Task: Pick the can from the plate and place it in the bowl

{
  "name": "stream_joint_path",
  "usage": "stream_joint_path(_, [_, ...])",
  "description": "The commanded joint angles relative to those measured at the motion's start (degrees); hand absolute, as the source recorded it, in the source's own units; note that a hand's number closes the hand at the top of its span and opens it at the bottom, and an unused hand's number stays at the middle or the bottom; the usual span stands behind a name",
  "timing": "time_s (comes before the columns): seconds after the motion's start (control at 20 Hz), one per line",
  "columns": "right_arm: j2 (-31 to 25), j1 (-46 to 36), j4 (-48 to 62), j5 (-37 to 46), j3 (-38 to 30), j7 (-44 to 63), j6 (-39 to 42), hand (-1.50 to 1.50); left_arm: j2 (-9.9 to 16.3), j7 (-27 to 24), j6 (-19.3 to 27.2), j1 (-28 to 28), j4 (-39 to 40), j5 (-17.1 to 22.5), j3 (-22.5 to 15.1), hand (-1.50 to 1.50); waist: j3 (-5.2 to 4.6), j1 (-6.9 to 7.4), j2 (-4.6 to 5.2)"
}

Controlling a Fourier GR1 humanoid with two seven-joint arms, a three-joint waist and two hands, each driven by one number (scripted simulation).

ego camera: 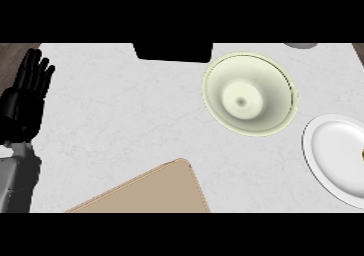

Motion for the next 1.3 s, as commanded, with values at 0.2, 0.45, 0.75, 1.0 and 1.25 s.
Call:
stream_joint_path(0.2, [-0.27,-11.67,2.68,-5.89,-1.93,-7.44,16.02,1.50,-1.10,-0.17,0.81,0.72,0.09,-0.45,-0.41,0.00,-0.28,-0.92,-0.61])
stream_joint_path(0.45, [3.45,-15.83,3.90,-6.76,0.47,-3.98,21.29,1.50,0.17,1.08,0.61,-0.78,0.35,-0.54,-0.03,0.00,-0.29,-1.71,-0.68])
stream_joint_path(0.75, [8.54,-23.00,2.84,-7.87,3.41,3.45,27.23,1.50,0.11,0.18,0.79,1.11,-0.38,-0.39,0.77,0.00,-0.42,-2.57,-1.20])
stream_joint_path(1.0, [16.67,-25.74,-0.91,-7.18,7.44,10.08,26.20,1.50,0.89,-0.43,0.39,1.14,1.03,-0.23,1.77,0.00,-0.44,-3.61,-1.39])
stream_joint_path(1.25, [24.04,-24.83,-3.36,-7.66,9.88,15.42,24.56,1.50,1.62,0.05,-0.16,1.19,1.94,0.55,2.85,0.00,-0.42,-3.85,-1.42])
